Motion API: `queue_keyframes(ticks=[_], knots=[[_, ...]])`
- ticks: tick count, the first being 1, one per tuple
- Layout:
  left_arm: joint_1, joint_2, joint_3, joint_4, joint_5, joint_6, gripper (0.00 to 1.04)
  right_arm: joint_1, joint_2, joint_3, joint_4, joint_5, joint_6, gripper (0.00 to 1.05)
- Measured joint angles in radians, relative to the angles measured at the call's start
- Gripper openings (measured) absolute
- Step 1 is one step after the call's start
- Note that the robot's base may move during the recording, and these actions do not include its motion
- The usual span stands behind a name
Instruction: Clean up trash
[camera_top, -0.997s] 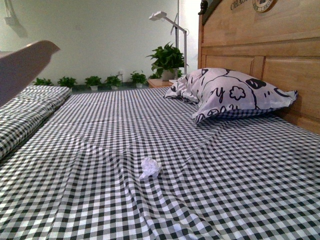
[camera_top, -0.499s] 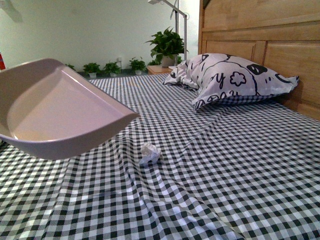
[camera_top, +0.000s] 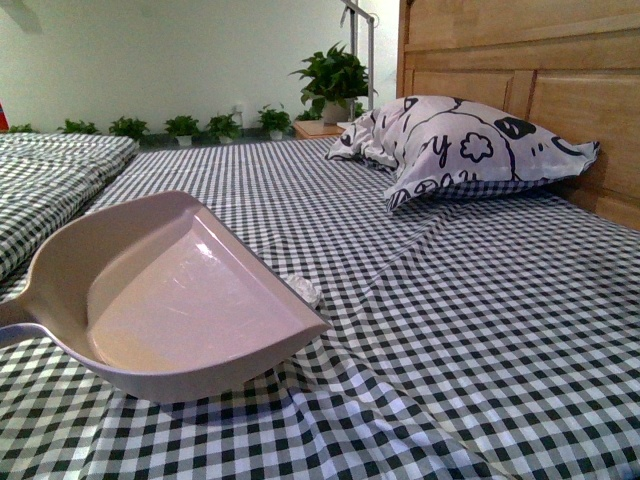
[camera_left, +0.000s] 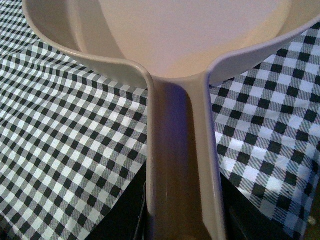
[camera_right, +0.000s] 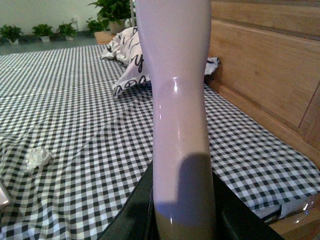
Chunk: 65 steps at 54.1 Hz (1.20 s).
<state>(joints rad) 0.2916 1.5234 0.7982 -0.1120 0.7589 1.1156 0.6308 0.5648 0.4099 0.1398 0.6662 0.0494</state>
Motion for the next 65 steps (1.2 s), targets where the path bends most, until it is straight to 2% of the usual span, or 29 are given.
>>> queue_keyframes(ticks=[13,41,65], knots=[[0.0,0.096,0.052,0.002,-0.007,0.01,0.27,0.0,0.0,0.0,0.0,0.0,0.0,0.2],[-0.008,0.215,0.164,-0.048,-0.092,0.04,0.27,0.0,0.0,0.0,0.0,0.0,0.0,0.2],[-0.029,0.271,0.289,-0.21,-0.147,0.041,0.27,0.0,0.0,0.0,0.0,0.0,0.0,0.2]])
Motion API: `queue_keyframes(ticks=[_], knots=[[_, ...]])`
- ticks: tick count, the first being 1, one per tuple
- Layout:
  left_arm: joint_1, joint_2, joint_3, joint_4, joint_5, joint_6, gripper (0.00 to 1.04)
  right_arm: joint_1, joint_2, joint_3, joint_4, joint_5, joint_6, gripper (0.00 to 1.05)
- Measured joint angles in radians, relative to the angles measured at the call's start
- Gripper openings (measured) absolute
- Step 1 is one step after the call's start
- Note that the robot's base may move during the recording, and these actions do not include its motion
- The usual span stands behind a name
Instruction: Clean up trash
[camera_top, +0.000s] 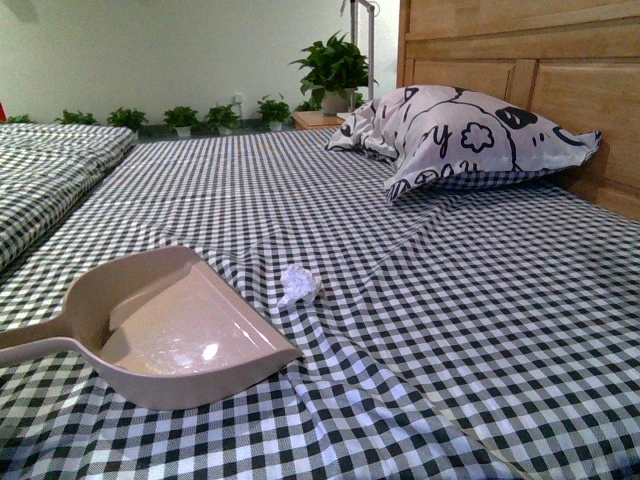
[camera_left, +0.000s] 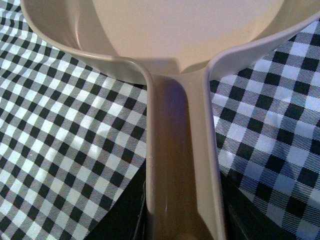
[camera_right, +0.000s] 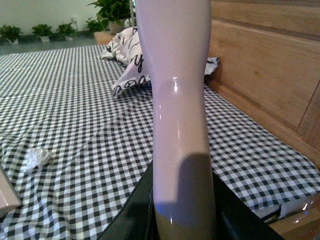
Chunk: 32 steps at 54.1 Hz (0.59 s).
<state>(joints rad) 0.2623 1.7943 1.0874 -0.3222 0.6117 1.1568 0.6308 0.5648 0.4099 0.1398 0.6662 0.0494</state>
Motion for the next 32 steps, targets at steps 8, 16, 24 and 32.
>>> queue_keyframes(ticks=[8,16,24,32], knots=[[0.0,0.01,0.006,-0.038,-0.022,0.014,0.27,0.0,0.0,0.0,0.0,0.0,0.0,0.2],[0.0,0.012,0.006,-0.038,-0.025,0.019,0.27,0.0,0.0,0.0,0.0,0.0,0.0,0.2],[0.0,0.012,0.006,-0.038,-0.026,0.02,0.27,0.0,0.0,0.0,0.0,0.0,0.0,0.2],[0.0,0.012,0.006,-0.038,-0.026,0.021,0.27,0.0,0.0,0.0,0.0,0.0,0.0,0.2]])
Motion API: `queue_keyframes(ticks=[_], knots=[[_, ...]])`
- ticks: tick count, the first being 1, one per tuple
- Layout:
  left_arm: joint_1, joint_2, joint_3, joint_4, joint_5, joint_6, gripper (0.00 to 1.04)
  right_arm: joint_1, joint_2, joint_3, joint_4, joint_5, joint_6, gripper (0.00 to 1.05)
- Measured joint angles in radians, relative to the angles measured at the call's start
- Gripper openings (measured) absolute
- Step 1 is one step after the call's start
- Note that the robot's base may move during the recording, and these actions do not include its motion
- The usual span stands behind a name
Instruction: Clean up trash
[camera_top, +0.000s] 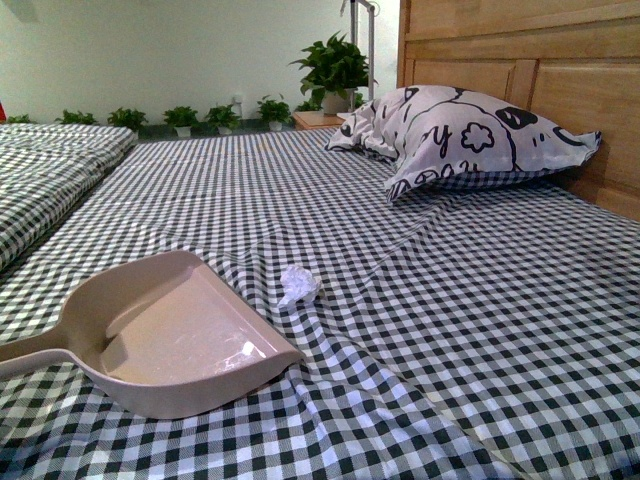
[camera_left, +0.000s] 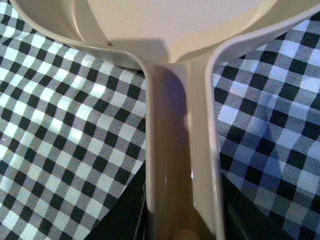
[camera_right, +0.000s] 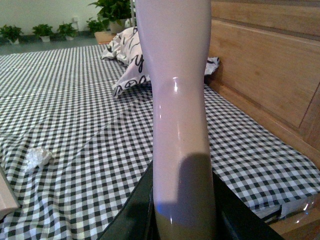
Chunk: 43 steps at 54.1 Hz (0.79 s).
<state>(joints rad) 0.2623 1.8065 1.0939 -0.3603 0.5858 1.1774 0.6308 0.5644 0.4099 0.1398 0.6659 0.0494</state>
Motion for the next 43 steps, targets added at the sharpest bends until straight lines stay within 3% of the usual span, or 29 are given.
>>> queue_keyframes(ticks=[5,10,20,32,43], knots=[[0.0,0.0,0.0,0.0,0.0,0.0,0.27,-0.001,0.002,0.002,-0.008,-0.004,0.006,0.2],[0.0,0.0,0.0,0.0,-0.003,0.001,0.27,-0.074,0.122,0.127,-0.285,-0.164,0.048,0.2],[0.0,0.0,0.0,0.0,-0.003,0.003,0.27,-0.147,0.476,0.265,-0.198,-0.364,0.039,0.19],[0.0,0.0,0.0,0.0,-0.003,0.004,0.27,-0.15,1.035,0.573,-0.106,-0.391,-0.061,0.19],[0.0,0.0,0.0,0.0,-0.003,0.004,0.27,-0.157,1.26,0.729,-0.118,-0.358,-0.119,0.19]])
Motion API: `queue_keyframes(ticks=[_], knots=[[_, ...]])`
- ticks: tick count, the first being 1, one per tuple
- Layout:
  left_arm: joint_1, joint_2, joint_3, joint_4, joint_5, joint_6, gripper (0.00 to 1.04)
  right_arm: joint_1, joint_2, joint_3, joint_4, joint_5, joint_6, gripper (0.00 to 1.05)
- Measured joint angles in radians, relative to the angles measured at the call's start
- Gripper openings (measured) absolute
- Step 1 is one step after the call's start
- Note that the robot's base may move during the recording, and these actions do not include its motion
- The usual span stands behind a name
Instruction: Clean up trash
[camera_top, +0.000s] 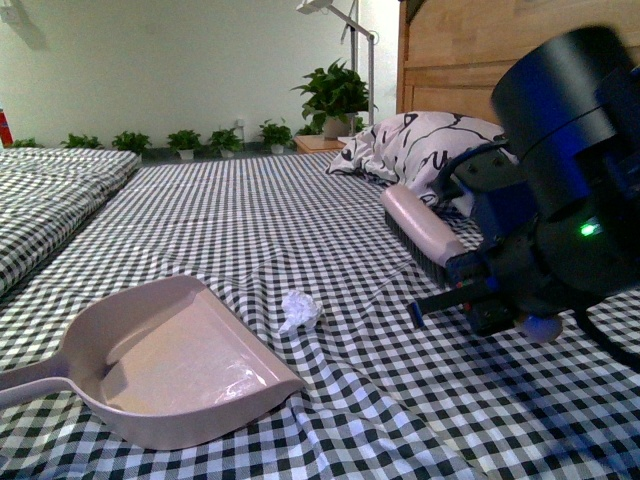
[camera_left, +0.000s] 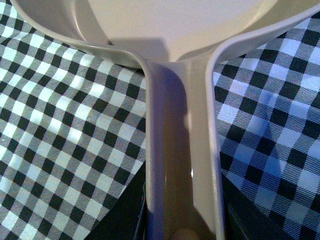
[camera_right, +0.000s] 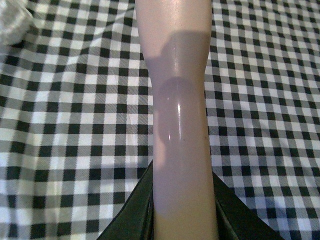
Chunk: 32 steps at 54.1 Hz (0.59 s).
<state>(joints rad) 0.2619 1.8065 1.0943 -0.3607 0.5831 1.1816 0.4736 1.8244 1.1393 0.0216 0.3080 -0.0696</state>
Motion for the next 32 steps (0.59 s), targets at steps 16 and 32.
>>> queue_keyframes(ticks=[16,32], knots=[[0.0,0.0,0.0,0.0,0.0,0.0,0.27,-0.007,0.134,0.067,-0.002,0.049,-0.071,0.19],[0.0,0.0,0.0,0.0,0.0,0.0,0.27,0.028,0.175,0.067,-0.006,0.001,-0.105,0.19]])
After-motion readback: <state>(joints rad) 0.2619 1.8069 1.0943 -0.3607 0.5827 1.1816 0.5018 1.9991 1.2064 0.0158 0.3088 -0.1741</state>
